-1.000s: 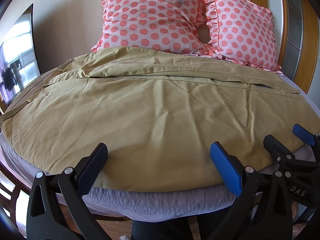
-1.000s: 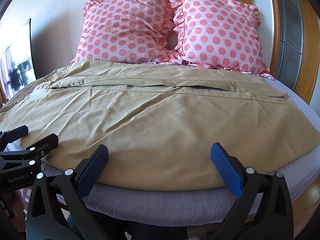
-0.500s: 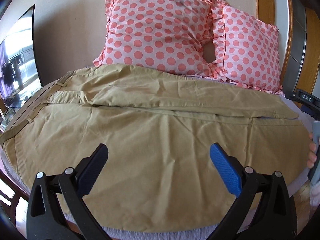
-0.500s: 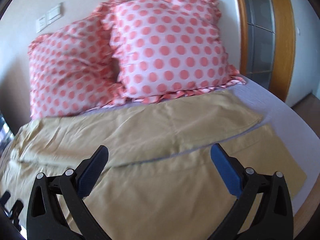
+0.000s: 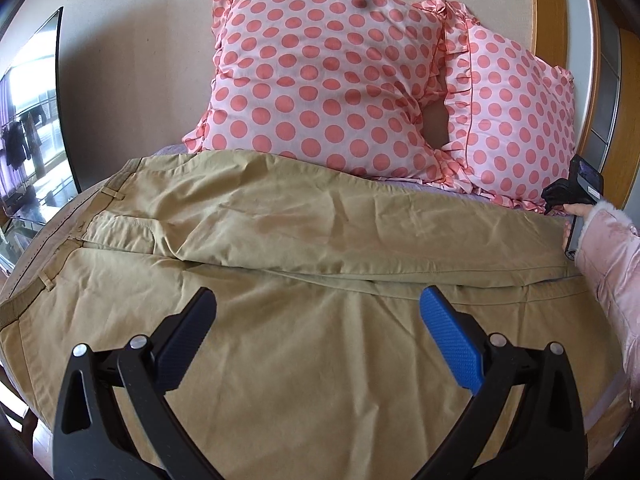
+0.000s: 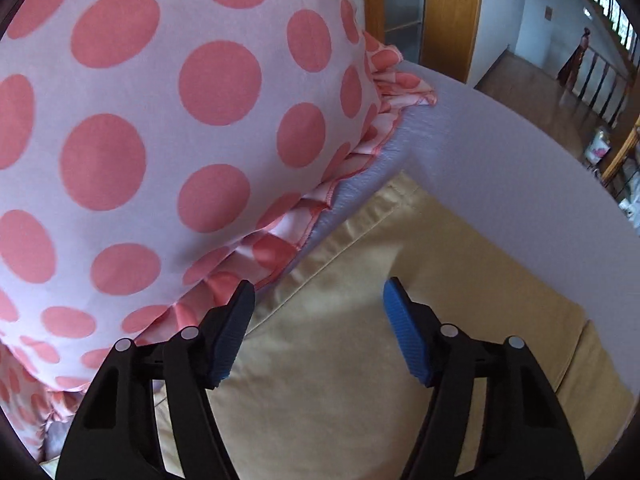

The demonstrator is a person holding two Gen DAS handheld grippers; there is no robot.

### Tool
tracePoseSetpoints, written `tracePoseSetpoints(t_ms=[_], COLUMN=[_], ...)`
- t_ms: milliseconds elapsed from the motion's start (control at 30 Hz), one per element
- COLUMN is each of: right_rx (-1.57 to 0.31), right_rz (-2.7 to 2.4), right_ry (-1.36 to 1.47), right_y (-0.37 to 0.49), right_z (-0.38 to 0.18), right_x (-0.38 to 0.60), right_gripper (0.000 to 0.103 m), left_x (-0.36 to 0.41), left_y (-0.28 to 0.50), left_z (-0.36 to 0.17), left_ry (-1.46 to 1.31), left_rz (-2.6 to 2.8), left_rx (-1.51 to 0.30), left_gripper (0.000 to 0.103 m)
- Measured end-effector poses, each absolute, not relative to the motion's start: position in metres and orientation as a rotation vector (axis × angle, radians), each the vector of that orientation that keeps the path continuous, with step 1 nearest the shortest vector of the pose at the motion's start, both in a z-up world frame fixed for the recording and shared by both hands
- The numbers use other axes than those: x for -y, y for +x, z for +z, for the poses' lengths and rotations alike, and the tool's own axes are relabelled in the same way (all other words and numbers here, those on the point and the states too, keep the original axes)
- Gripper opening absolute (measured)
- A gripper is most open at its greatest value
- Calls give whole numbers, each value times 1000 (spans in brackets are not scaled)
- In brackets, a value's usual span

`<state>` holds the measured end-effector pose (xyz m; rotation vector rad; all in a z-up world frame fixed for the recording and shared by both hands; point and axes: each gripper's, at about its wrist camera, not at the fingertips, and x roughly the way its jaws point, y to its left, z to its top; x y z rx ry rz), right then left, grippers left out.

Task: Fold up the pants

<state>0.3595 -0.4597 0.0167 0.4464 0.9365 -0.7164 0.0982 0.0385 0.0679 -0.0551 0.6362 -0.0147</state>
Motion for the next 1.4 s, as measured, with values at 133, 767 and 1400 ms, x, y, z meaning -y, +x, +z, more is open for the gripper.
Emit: tracePoseSetpoints(t_ms=[133,767,1400], right_rx=[-856,-687,-437], right_rz=[-705,-316,-215], right_ry=[480,905,1033], right_y=[341,93,63], right_z=[13,21,5], right_x=[475,469,492], right_gripper=[15,3,2], left_x=[-42,-37,-141], left_y=[103,87,184], left_z=[62,66,84], left_ry=[-70,-160,-514], left_rz=[-36,-169,-211], left_rx=[-656,-656,-731], left_gripper=[101,101,101])
